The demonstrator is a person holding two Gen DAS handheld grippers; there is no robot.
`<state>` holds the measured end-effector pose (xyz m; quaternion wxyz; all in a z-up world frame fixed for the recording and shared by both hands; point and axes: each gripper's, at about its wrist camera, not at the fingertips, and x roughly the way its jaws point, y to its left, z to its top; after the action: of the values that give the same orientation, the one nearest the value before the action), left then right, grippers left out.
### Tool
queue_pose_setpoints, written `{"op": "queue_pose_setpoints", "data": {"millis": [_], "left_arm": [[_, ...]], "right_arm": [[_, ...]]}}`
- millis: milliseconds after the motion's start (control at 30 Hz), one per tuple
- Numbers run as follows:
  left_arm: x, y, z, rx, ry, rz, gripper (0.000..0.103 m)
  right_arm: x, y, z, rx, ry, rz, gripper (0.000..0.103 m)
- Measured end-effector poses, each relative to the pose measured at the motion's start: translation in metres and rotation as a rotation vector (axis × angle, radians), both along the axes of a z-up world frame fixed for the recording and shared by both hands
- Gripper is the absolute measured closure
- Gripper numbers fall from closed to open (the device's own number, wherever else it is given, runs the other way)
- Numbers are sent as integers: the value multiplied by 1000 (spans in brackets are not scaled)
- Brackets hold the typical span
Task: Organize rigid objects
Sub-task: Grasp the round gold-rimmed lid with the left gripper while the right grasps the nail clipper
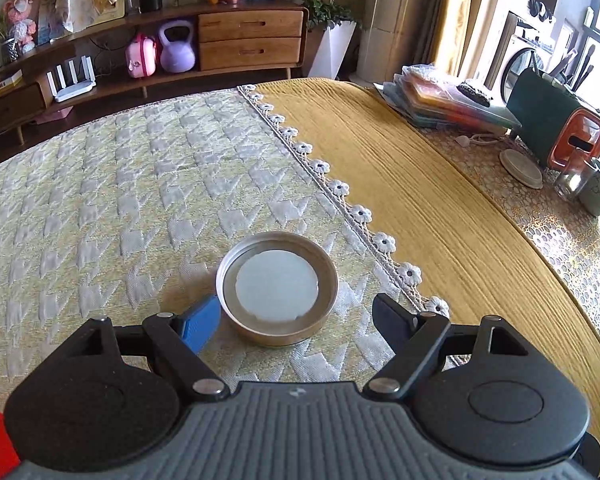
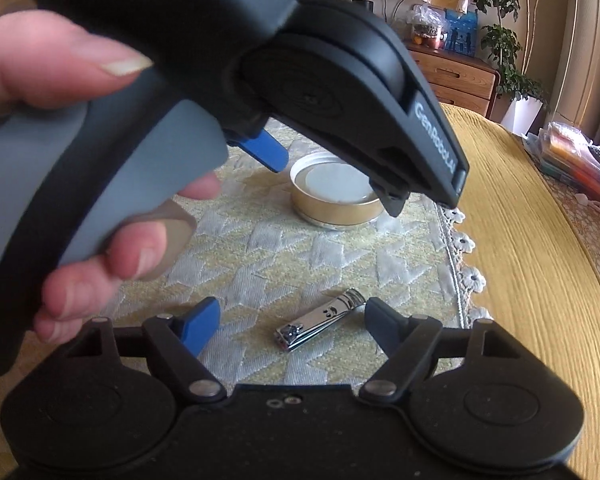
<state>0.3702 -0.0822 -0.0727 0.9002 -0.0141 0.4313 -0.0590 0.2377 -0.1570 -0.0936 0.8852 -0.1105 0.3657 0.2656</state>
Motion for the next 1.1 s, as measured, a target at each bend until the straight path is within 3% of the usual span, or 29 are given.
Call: {"op": "queue_pose_setpoints", "data": {"millis": [400,567,867,967,1100], "left_arm": [[26,5,-22,33,38,28,19],[28,8,-26,37,35,26,19],[27,3,-28,75,8,19,20],[25,4,-27,82,-4,16,20],[19,5,-25,96,-11,16,26]], "right_arm": [[-6,-6,-1,21,-17,13,29],[-9,-16,0,32,-26,-2,43],[-5,-32,3,53,-31,-53,81],[-1,-35,3,61,-30,-73,89],[-1,-39,3,70,-29,-105,92]]}}
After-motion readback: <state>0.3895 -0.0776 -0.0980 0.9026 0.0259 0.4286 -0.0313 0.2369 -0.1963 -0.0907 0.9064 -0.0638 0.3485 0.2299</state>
